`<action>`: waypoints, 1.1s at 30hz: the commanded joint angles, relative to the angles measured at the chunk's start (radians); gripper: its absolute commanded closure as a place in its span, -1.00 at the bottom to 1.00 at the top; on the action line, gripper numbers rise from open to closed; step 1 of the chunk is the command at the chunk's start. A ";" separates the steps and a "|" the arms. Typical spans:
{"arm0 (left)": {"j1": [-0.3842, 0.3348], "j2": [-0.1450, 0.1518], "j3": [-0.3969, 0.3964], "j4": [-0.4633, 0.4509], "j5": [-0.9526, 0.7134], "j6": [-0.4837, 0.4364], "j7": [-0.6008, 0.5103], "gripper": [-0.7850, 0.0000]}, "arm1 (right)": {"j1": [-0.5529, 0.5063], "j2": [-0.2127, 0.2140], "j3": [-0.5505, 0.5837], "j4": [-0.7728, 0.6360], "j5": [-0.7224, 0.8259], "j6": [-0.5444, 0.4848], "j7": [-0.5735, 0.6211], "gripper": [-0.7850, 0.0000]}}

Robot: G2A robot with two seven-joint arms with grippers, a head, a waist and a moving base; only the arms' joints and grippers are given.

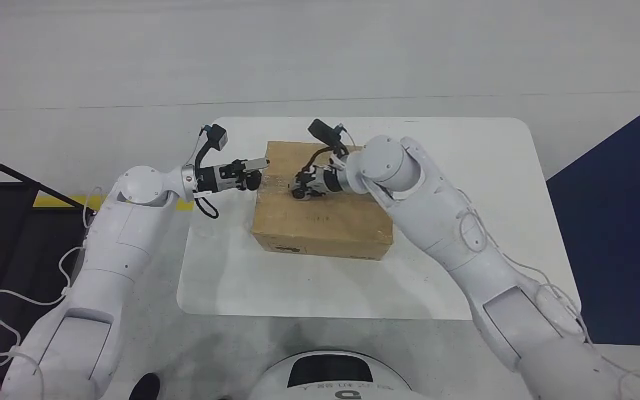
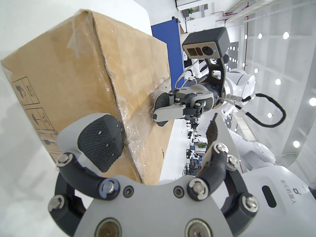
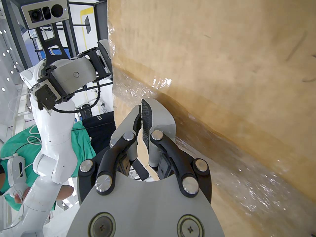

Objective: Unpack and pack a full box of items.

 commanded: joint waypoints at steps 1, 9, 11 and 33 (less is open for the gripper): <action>0.000 0.000 0.000 0.000 0.000 0.000 0.000 -1.00 | 0.012 -0.009 -0.012 0.022 0.024 -0.016 -0.012 1.00; 0.000 0.000 0.000 0.000 0.000 0.000 0.000 -1.00 | 0.052 -0.042 -0.049 0.096 0.094 -0.060 -0.058 1.00; 0.000 0.000 0.000 0.000 0.000 0.000 0.000 -1.00 | 0.064 -0.051 -0.066 0.114 0.100 -0.059 -0.060 1.00; 0.000 0.000 0.000 0.000 0.000 0.000 0.000 -1.00 | 0.170 -0.151 -0.172 0.308 0.194 -0.107 -0.103 1.00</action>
